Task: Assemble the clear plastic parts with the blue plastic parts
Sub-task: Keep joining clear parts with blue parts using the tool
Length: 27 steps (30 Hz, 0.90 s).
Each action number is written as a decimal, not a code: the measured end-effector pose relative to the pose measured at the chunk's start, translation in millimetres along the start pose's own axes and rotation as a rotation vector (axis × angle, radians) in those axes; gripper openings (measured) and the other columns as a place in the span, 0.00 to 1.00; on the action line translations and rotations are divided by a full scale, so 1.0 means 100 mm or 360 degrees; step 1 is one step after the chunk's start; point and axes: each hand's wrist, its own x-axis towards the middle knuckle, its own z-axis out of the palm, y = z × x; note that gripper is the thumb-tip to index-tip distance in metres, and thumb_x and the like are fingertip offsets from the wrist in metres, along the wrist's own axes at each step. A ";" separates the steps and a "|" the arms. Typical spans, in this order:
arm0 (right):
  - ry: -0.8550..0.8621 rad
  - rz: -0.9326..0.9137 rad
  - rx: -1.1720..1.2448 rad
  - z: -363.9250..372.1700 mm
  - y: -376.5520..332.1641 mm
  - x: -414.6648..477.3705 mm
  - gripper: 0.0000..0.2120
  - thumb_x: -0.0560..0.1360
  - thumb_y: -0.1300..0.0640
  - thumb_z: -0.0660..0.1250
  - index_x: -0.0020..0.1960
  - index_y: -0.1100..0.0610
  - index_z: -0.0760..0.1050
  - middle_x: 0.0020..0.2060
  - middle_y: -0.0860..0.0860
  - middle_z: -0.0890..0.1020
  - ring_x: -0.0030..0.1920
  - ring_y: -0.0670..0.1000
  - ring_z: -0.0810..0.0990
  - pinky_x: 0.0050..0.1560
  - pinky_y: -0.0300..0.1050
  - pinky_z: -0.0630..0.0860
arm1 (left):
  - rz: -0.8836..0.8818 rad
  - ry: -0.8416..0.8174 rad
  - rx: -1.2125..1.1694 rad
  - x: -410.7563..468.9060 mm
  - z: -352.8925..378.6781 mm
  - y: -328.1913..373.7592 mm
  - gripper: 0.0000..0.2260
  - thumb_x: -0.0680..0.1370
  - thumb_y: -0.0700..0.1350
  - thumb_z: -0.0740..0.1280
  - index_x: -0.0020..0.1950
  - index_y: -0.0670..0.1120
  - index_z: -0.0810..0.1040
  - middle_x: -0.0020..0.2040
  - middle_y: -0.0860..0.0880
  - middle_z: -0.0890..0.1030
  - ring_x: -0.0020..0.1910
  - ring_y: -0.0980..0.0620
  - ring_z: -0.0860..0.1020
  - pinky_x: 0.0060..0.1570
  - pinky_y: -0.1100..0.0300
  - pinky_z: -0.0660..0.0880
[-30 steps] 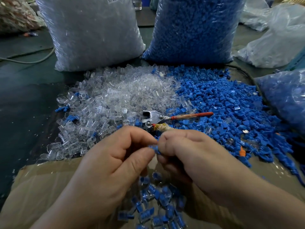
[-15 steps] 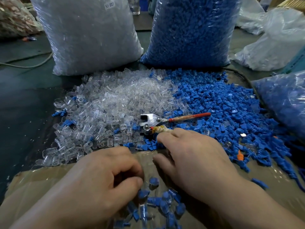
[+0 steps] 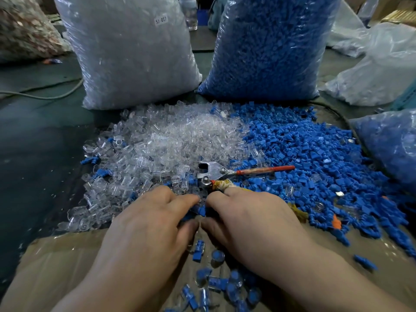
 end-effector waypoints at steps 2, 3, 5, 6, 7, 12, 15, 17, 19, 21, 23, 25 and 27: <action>-0.0016 0.0013 0.0059 -0.01 0.03 0.00 0.15 0.78 0.36 0.50 0.53 0.45 0.66 0.42 0.44 0.71 0.41 0.52 0.74 0.34 0.48 0.66 | 0.0018 -0.0015 -0.0048 0.01 0.00 0.00 0.25 0.73 0.66 0.53 0.70 0.68 0.68 0.50 0.63 0.72 0.50 0.63 0.72 0.46 0.66 0.68; -0.0014 0.0017 0.0071 0.00 0.04 0.00 0.14 0.78 0.36 0.51 0.53 0.45 0.66 0.43 0.44 0.72 0.42 0.52 0.75 0.34 0.48 0.66 | 0.0011 -0.0015 -0.0061 0.01 0.01 0.00 0.23 0.73 0.65 0.54 0.68 0.67 0.70 0.50 0.64 0.72 0.50 0.63 0.72 0.46 0.66 0.68; 0.0010 0.0022 0.0045 0.02 0.03 -0.01 0.15 0.79 0.37 0.51 0.53 0.45 0.67 0.43 0.44 0.70 0.41 0.52 0.73 0.34 0.48 0.65 | -0.0018 0.0021 -0.0052 0.01 0.02 0.01 0.20 0.73 0.63 0.58 0.64 0.64 0.75 0.50 0.64 0.74 0.49 0.63 0.73 0.47 0.64 0.70; 0.0023 0.0027 0.0021 0.03 0.02 -0.01 0.15 0.79 0.36 0.51 0.53 0.45 0.68 0.41 0.44 0.68 0.39 0.52 0.71 0.33 0.48 0.64 | -0.0034 0.0038 -0.0041 0.01 0.02 0.02 0.20 0.74 0.63 0.60 0.63 0.62 0.77 0.50 0.63 0.75 0.49 0.61 0.74 0.47 0.63 0.72; 0.0032 0.0032 -0.0003 0.04 0.00 -0.01 0.15 0.79 0.36 0.51 0.53 0.45 0.68 0.40 0.45 0.66 0.38 0.52 0.68 0.32 0.48 0.63 | -0.0042 0.0044 -0.0028 0.01 0.04 0.02 0.20 0.74 0.63 0.60 0.63 0.61 0.77 0.50 0.62 0.75 0.49 0.60 0.75 0.48 0.61 0.73; 0.0027 0.0060 0.0022 0.02 -0.02 0.03 0.10 0.81 0.43 0.54 0.53 0.46 0.71 0.38 0.45 0.67 0.34 0.51 0.66 0.28 0.45 0.58 | 0.0008 0.0034 -0.0142 0.02 0.04 0.03 0.13 0.74 0.59 0.63 0.57 0.61 0.80 0.47 0.61 0.75 0.45 0.60 0.75 0.42 0.62 0.72; 0.0059 0.0069 0.0068 0.02 -0.03 0.04 0.06 0.81 0.47 0.57 0.51 0.45 0.71 0.38 0.44 0.70 0.34 0.50 0.67 0.27 0.44 0.59 | 0.0036 0.0047 -0.0197 0.02 0.03 0.01 0.10 0.74 0.55 0.65 0.53 0.60 0.80 0.47 0.61 0.75 0.45 0.59 0.75 0.43 0.59 0.74; 0.0091 0.0063 0.0110 0.03 -0.03 0.03 0.06 0.80 0.46 0.57 0.50 0.45 0.70 0.40 0.44 0.72 0.37 0.50 0.72 0.30 0.46 0.63 | 0.0052 0.0060 -0.0205 0.02 0.04 0.01 0.06 0.74 0.54 0.66 0.51 0.59 0.79 0.46 0.61 0.74 0.45 0.59 0.75 0.42 0.61 0.71; 0.0133 0.0051 0.0177 0.03 -0.03 0.01 0.08 0.81 0.44 0.54 0.50 0.45 0.69 0.42 0.44 0.73 0.40 0.50 0.75 0.33 0.47 0.67 | 0.0065 0.0057 -0.0232 0.02 0.05 0.00 0.06 0.74 0.55 0.65 0.49 0.59 0.77 0.46 0.61 0.74 0.44 0.61 0.74 0.41 0.64 0.69; 0.0192 0.0027 0.0270 0.02 -0.03 0.00 0.10 0.80 0.43 0.53 0.50 0.46 0.69 0.43 0.45 0.75 0.41 0.50 0.75 0.36 0.49 0.71 | 0.0061 0.0106 -0.0333 0.02 0.07 -0.01 0.04 0.74 0.55 0.65 0.47 0.59 0.76 0.44 0.62 0.75 0.44 0.62 0.74 0.40 0.66 0.68; 0.0259 -0.0010 0.0422 0.00 -0.03 0.01 0.11 0.79 0.43 0.53 0.49 0.47 0.71 0.42 0.45 0.76 0.41 0.50 0.76 0.41 0.52 0.74 | 0.0005 0.0206 -0.0544 0.02 0.07 -0.01 0.04 0.73 0.54 0.67 0.47 0.59 0.77 0.46 0.63 0.77 0.46 0.64 0.76 0.39 0.67 0.69; 0.0361 -0.0031 0.0617 -0.01 -0.03 0.00 0.11 0.80 0.46 0.56 0.50 0.48 0.74 0.42 0.44 0.77 0.42 0.48 0.77 0.42 0.51 0.75 | -0.0127 0.0254 -0.0911 -0.01 0.07 0.01 0.07 0.71 0.54 0.70 0.48 0.62 0.79 0.45 0.64 0.81 0.44 0.64 0.80 0.39 0.63 0.75; 0.0467 -0.0084 0.0740 -0.03 -0.02 0.00 0.07 0.79 0.50 0.61 0.52 0.50 0.78 0.44 0.44 0.78 0.44 0.46 0.77 0.44 0.49 0.75 | -0.0263 0.0187 -0.1315 -0.03 0.04 0.03 0.09 0.69 0.56 0.73 0.49 0.62 0.82 0.42 0.59 0.85 0.41 0.58 0.84 0.42 0.50 0.82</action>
